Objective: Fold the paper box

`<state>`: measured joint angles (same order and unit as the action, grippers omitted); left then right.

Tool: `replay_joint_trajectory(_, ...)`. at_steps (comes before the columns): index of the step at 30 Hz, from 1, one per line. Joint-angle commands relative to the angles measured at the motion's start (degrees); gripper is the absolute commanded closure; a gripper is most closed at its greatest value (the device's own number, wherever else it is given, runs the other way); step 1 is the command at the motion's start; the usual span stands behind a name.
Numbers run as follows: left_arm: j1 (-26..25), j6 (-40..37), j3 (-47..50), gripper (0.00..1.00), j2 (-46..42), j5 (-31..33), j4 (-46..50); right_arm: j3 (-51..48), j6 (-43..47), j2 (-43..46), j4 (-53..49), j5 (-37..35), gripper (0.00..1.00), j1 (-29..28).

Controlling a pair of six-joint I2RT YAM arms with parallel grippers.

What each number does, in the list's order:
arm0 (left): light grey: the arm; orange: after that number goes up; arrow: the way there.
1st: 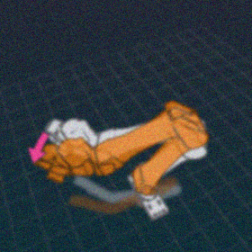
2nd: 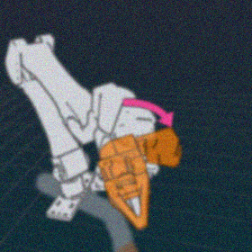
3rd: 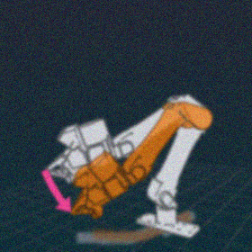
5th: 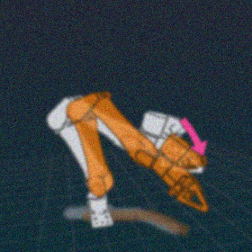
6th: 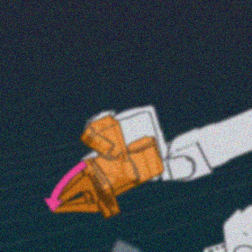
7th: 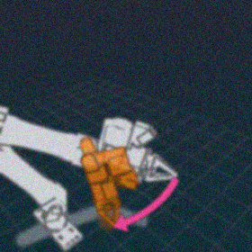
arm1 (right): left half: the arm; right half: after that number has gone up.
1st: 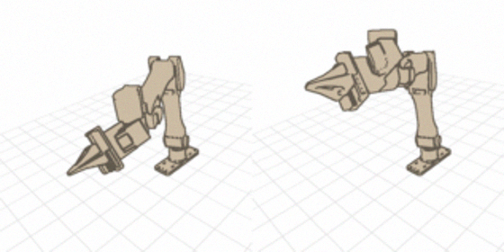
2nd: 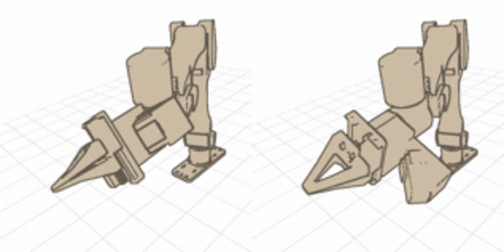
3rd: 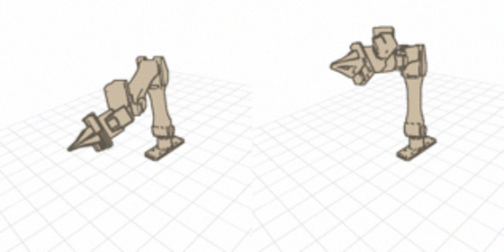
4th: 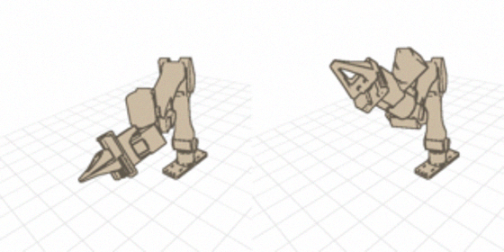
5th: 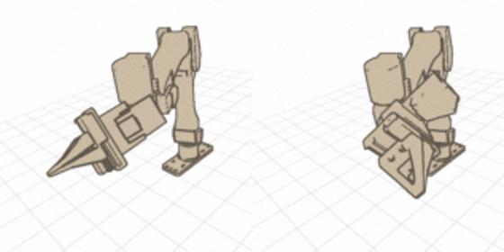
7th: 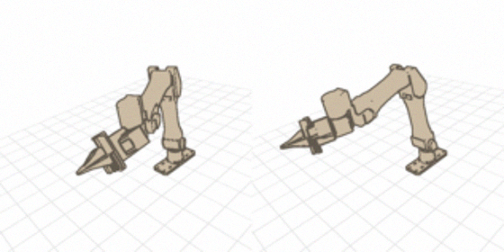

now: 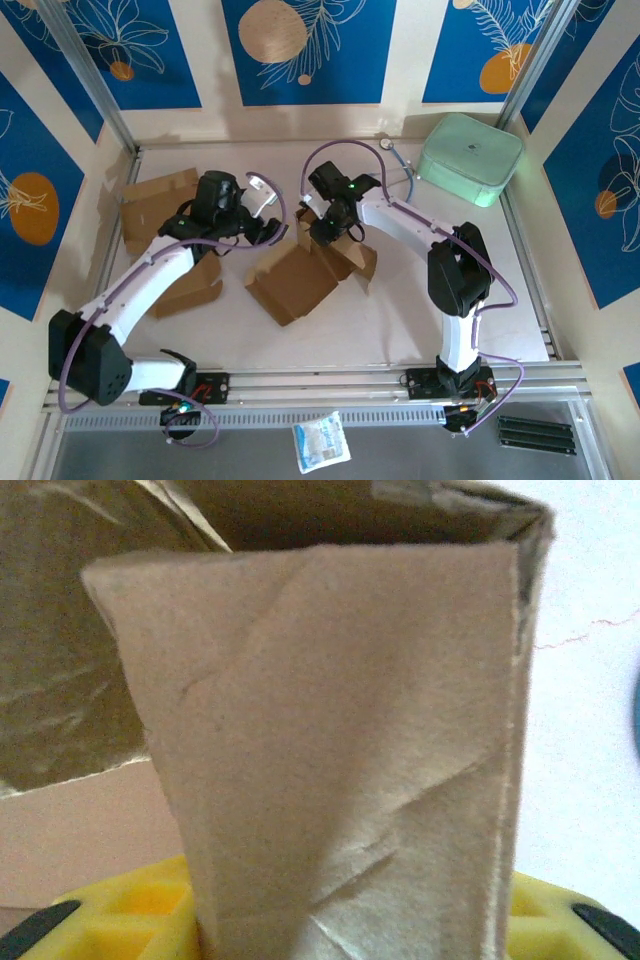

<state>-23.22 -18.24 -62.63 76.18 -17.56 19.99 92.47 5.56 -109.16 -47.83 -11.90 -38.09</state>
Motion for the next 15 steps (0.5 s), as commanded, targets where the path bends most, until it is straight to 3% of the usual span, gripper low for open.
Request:
replay_joint_trajectory(1,2.36,-13.46,-2.77,0.23,6.15,-5.91,5.94,-0.24,1.27,1.95,-3.8,6.82,0.56,0.7)
replay_joint_trajectory(5,2.57,-16.56,-5.12,0.25,13.26,-7.63,4.44,-0.48,1.99,2.64,-3.99,9.21,0.56,1.85)
replay_joint_trajectory(10,2.57,-13.99,-6.0,0.26,17.67,-13.92,-3.4,-0.43,2.52,2.23,-4.13,10.43,0.56,2.05)
replay_joint_trajectory(15,2.53,-12.7,-7.63,0.4,22.54,-14.58,-7.54,-0.53,2.53,2.2,-4.04,10.41,0.56,1.94)
